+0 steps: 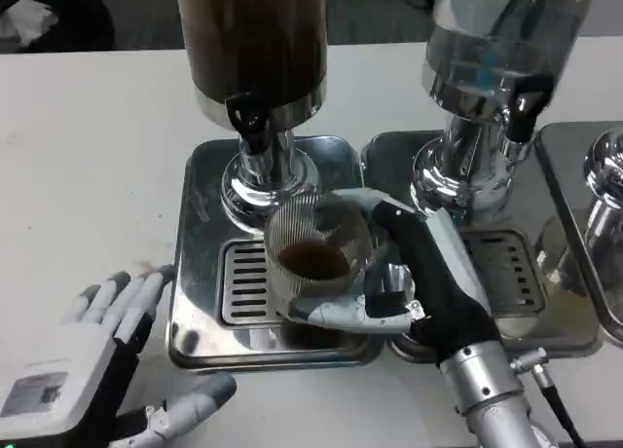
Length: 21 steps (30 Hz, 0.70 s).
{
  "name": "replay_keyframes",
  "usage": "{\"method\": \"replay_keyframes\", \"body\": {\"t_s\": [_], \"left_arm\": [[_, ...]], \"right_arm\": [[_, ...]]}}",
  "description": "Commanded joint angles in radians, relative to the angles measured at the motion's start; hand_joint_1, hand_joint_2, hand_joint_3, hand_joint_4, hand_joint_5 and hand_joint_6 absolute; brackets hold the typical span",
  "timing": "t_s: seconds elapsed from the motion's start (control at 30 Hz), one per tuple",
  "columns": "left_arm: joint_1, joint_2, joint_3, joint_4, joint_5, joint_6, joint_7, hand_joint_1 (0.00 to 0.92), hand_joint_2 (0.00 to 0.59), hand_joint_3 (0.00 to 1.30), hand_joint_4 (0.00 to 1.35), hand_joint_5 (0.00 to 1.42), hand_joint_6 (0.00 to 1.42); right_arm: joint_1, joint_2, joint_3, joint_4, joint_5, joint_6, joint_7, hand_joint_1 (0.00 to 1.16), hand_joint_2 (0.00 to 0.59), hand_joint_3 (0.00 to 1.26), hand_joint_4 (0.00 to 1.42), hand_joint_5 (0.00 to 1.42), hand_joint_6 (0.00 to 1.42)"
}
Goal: Grasp the cup under the faucet to collect the drink, then remove the cup.
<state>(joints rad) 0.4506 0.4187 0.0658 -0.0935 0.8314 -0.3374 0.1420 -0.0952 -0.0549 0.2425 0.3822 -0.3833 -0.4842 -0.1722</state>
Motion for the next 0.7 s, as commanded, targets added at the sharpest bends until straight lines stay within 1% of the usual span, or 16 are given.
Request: {"method": "replay_keyframes", "body": {"t_s": [0.03,0.17,0.27,0.47,0.7], "left_arm": [[0.046,0.002,-0.028,-0.066,0.082,0.079,0.027,0.000,0.132,0.00,0.00,0.00,0.00],[0.070,-0.009,-0.058,-0.104,0.138,0.149,0.022,0.000,0.126,0.00,0.00,0.00,0.00],[0.091,-0.008,-0.080,-0.135,0.178,0.189,0.022,0.000,0.122,0.00,0.00,0.00,0.00],[0.146,-0.009,-0.098,-0.192,0.213,0.231,0.046,0.000,0.108,0.00,0.00,0.00,0.00],[0.201,-0.015,-0.095,-0.243,0.221,0.259,0.091,0.000,0.107,0.00,0.00,0.00,0.00]], "right_arm": [[0.025,-0.015,-0.015,-0.076,0.049,-0.006,0.041,1.00,0.153,0.80,0.86,0.88,1.13],[0.040,-0.025,-0.020,-0.113,0.062,0.003,0.068,1.00,0.154,0.80,0.86,0.88,1.13],[0.053,-0.036,-0.023,-0.146,0.069,0.011,0.092,1.00,0.154,0.80,0.86,0.88,1.14],[0.105,-0.058,-0.031,-0.246,0.106,0.046,0.167,0.99,0.153,0.80,0.86,0.88,1.15],[0.164,-0.078,-0.023,-0.351,0.113,0.070,0.225,0.99,0.152,0.80,0.87,0.88,1.15]]}}
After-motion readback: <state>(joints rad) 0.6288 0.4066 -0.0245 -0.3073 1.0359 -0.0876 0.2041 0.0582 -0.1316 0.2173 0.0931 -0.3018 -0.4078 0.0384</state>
